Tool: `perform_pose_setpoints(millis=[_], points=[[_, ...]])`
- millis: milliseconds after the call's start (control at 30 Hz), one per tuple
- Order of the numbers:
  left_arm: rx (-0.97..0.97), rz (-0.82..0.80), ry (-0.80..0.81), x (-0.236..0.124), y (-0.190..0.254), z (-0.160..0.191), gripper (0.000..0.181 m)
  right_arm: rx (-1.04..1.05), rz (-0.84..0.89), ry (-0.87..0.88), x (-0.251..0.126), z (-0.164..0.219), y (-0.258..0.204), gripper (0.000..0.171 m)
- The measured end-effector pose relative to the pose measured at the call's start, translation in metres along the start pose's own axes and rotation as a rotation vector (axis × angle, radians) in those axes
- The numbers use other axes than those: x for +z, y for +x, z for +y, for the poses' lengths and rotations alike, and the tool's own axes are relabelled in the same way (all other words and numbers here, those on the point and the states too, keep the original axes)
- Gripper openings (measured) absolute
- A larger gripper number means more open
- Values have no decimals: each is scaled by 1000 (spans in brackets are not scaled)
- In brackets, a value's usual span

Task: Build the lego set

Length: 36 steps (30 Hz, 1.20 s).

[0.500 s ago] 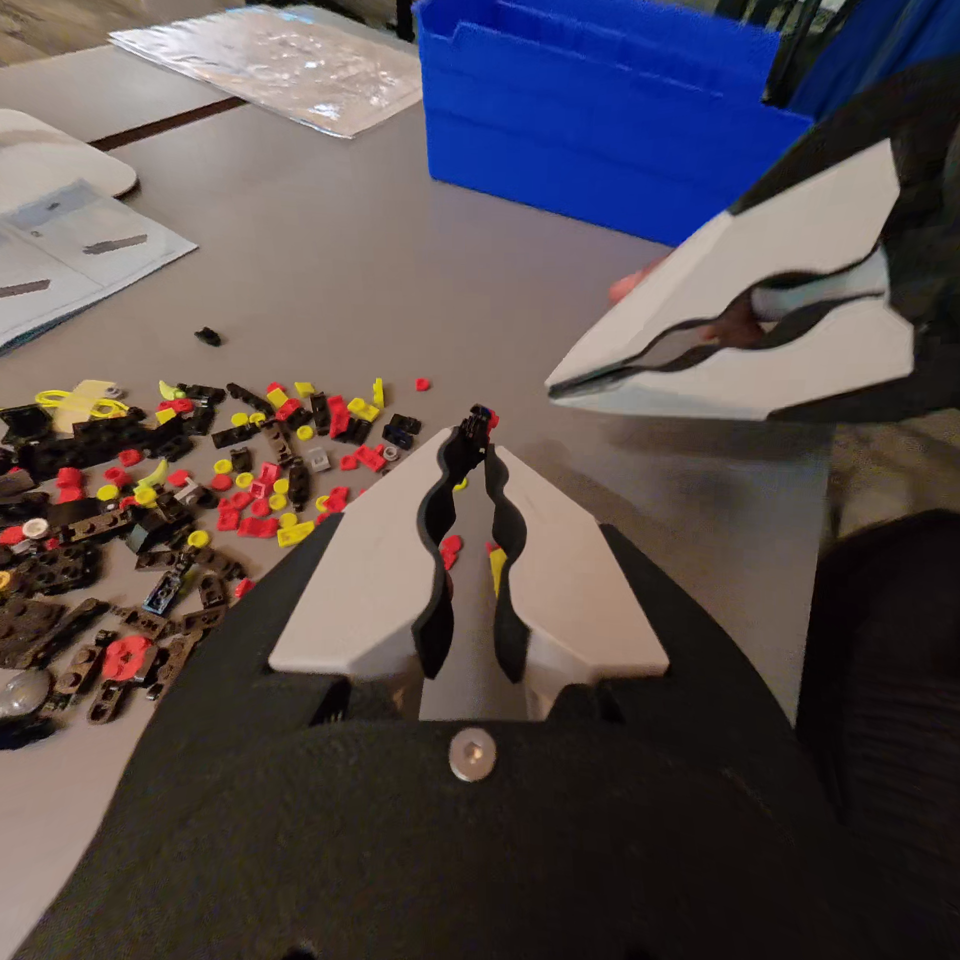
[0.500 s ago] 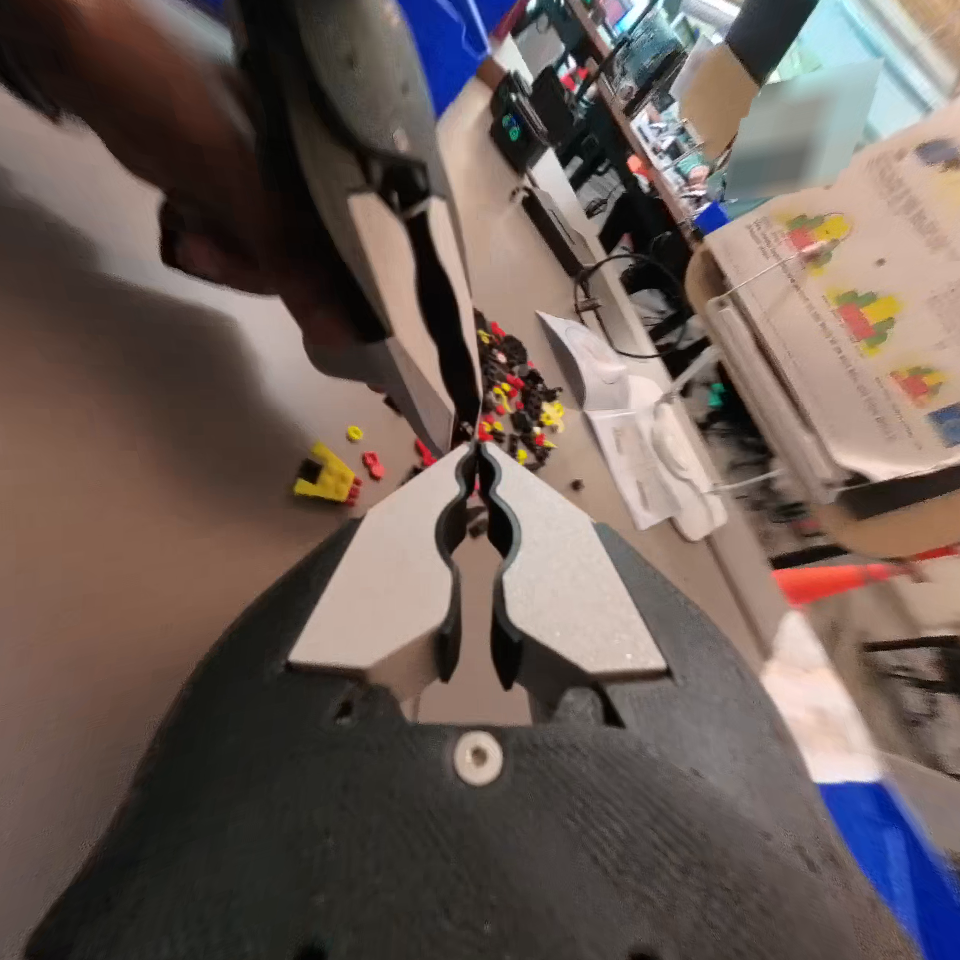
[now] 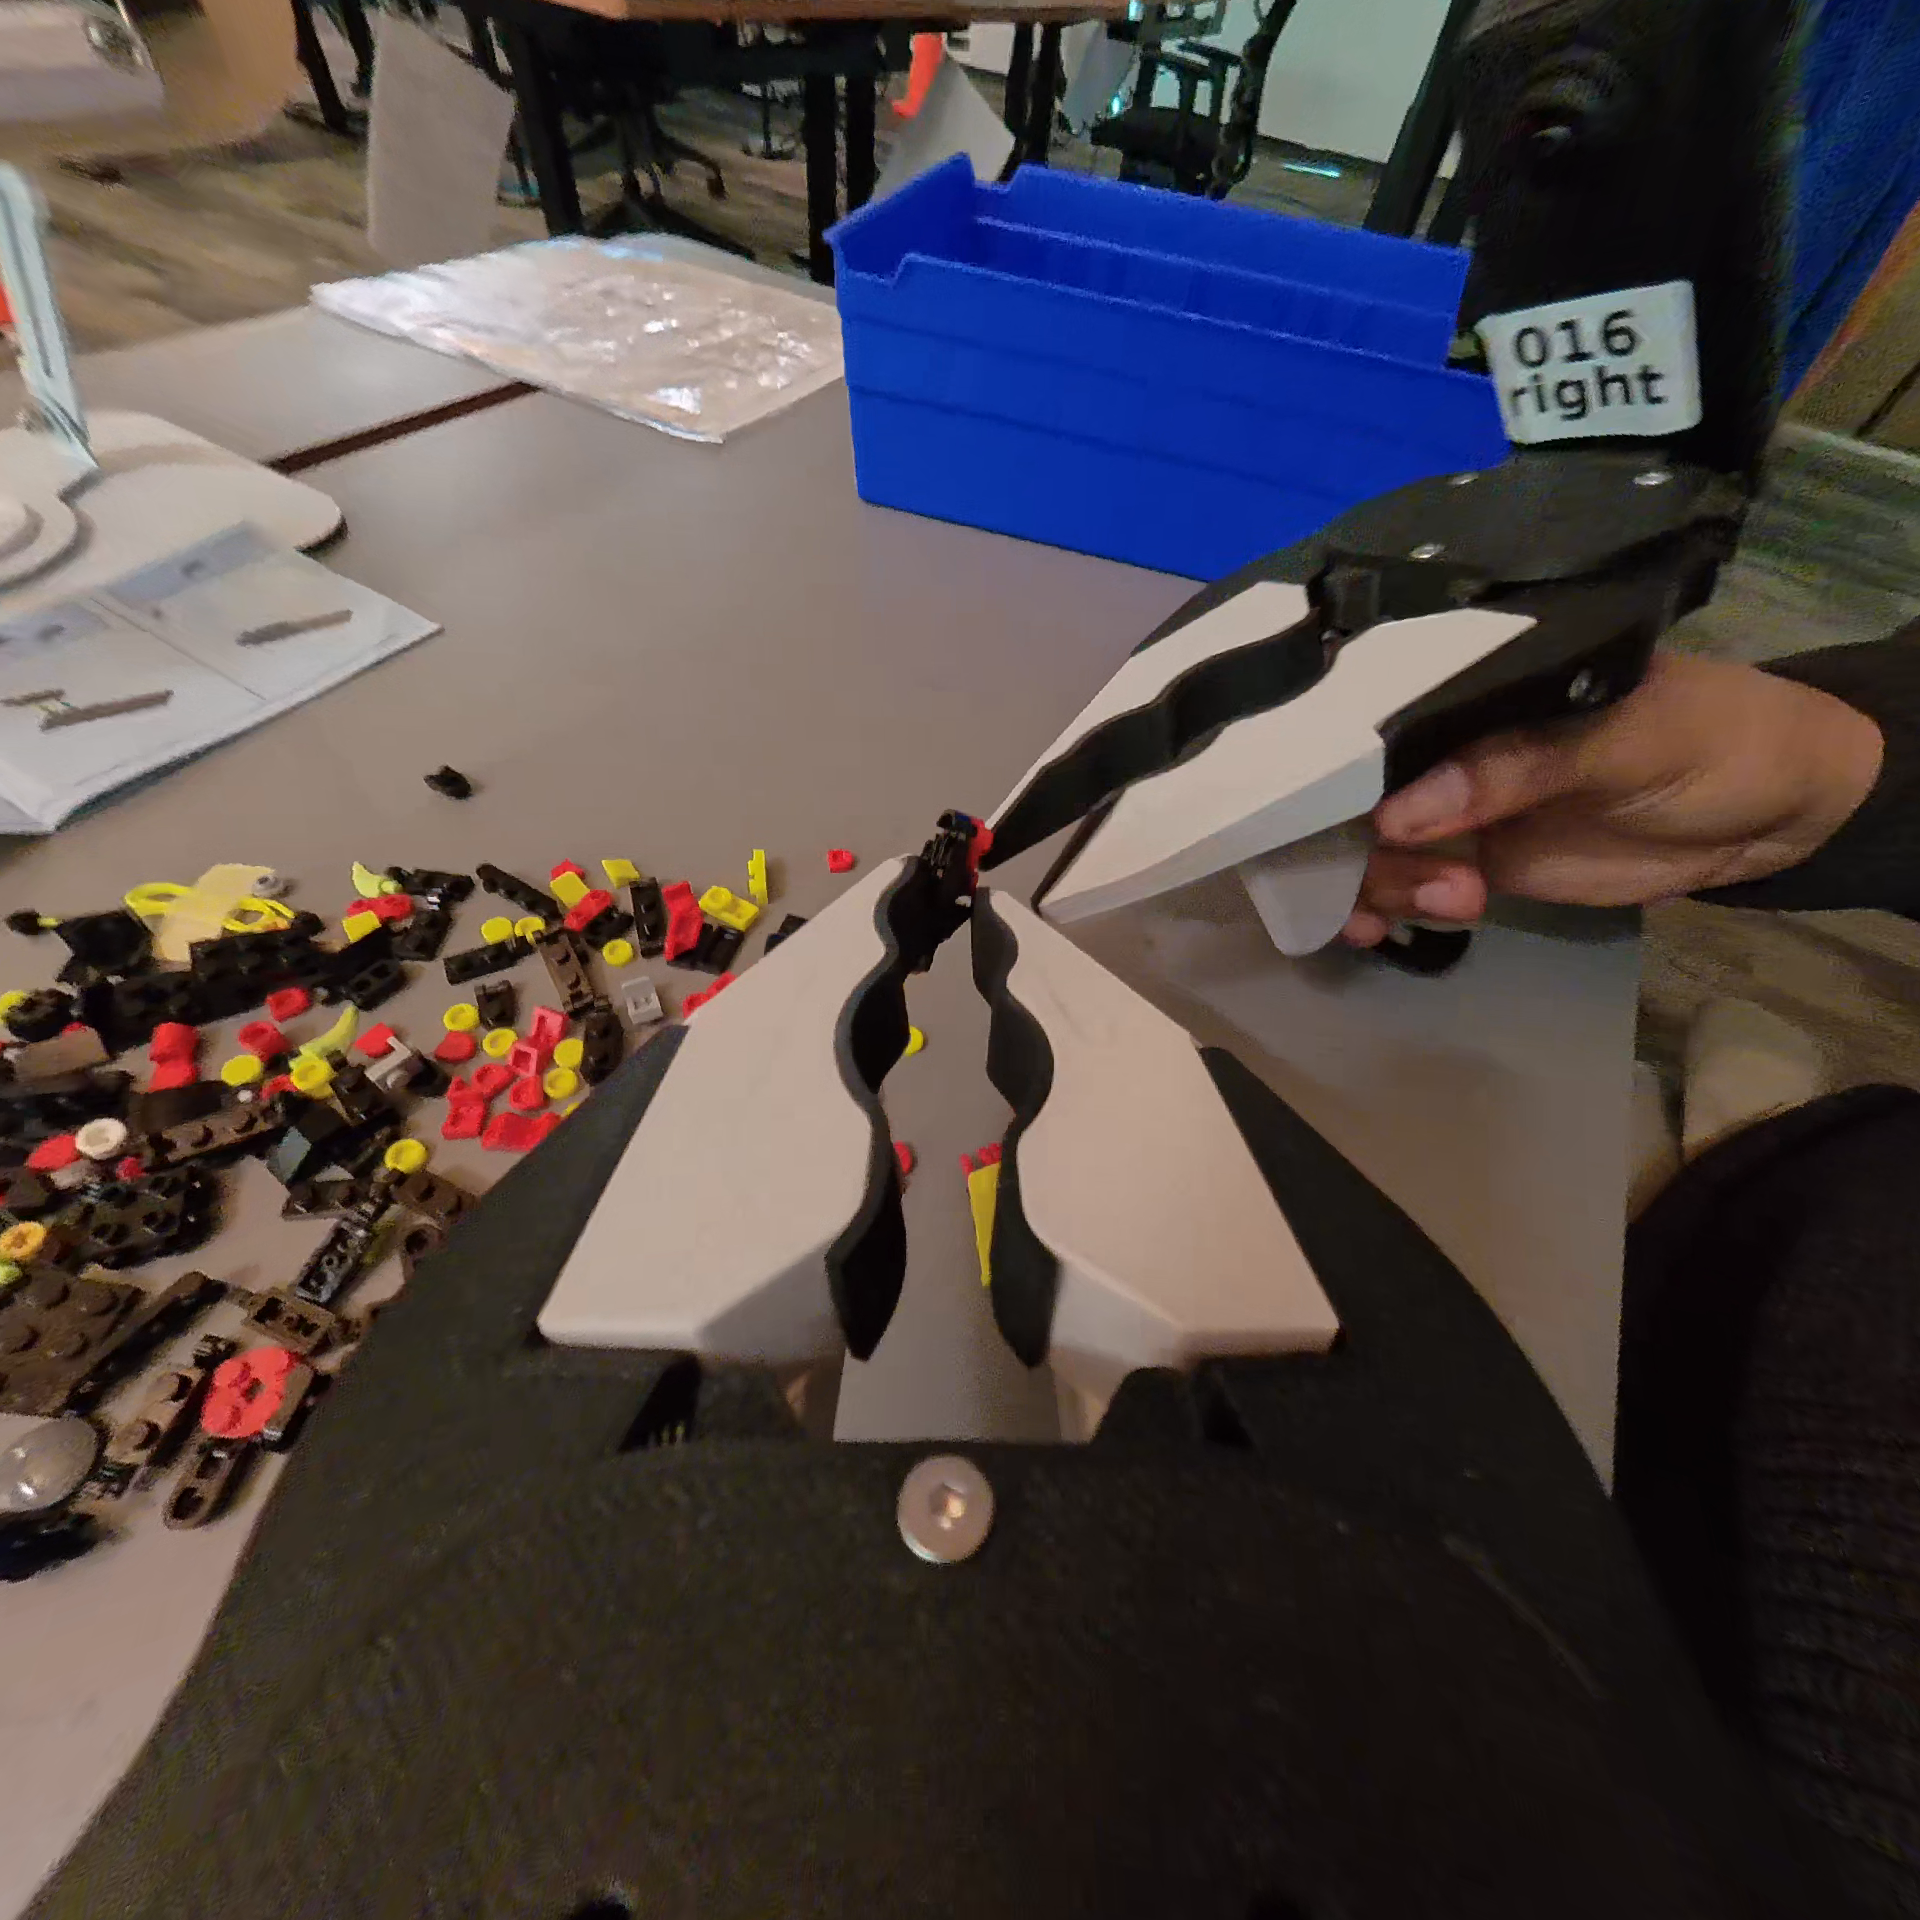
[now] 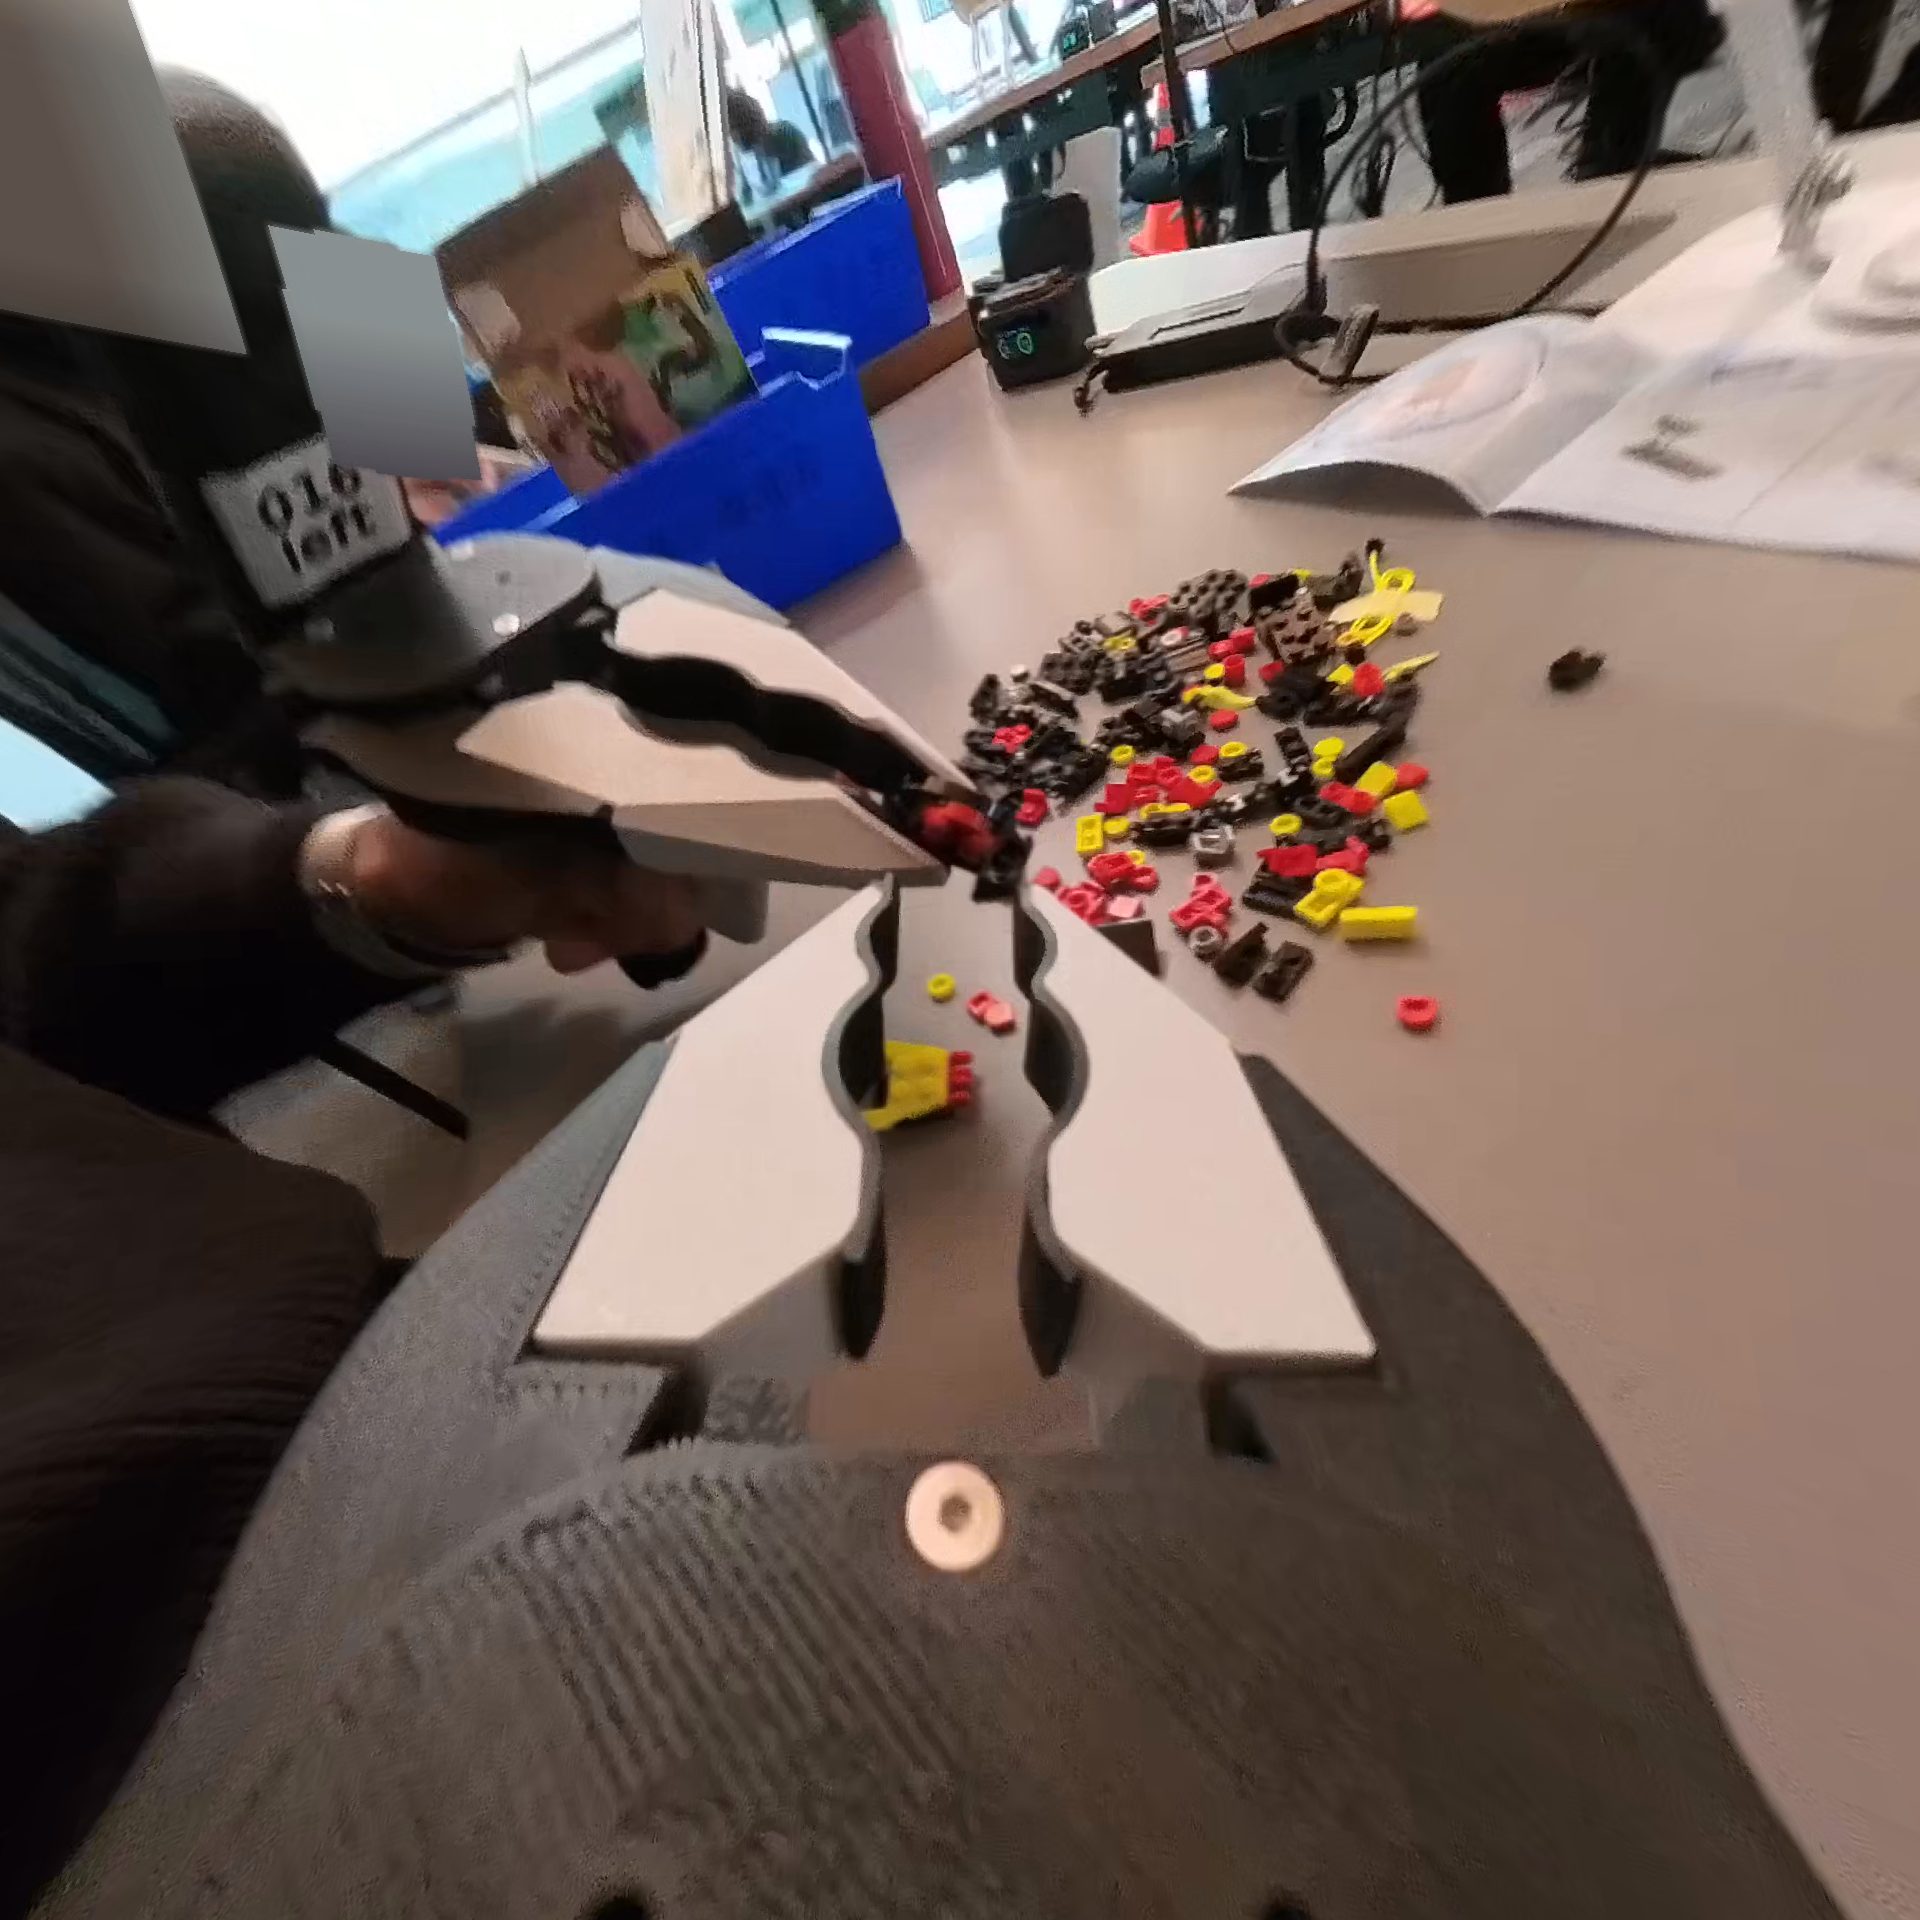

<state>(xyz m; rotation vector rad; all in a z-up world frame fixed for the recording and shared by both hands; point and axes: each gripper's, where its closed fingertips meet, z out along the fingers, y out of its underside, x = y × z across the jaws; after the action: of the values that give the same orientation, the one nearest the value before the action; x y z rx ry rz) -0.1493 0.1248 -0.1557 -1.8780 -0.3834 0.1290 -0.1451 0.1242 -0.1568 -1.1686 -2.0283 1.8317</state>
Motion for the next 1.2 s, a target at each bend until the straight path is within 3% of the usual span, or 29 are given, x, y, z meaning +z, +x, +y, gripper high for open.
perform_pose_setpoints(millis=[33, 200, 400, 567, 1133, 1167, 1200], points=[[20, -7, 8, 0, 1, -1, 5, 63, -19, 12, 0, -1, 0, 21], [69, -5, -4, 3, 8, 0, 4, 304, -126, 79, -4, -8, -1, 21], [155, -31, -12, 4, 11, 1, 4, 399, -166, 79, -5, -4, -1, 14], [220, -84, -26, 6, 12, 2, 5, 504, -189, 83, -5, -1, 2, 19], [308, -163, -1, 3, 13, -9, 3, 406, -195, 26, -8, -9, -7, 12], [314, -194, 0, 2, 8, -10, 5, 393, -217, 15, -8, -7, -10, 0], [325, -214, 37, -2, 5, -18, 3, 367, -171, -18, -6, 1, -5, 0]])
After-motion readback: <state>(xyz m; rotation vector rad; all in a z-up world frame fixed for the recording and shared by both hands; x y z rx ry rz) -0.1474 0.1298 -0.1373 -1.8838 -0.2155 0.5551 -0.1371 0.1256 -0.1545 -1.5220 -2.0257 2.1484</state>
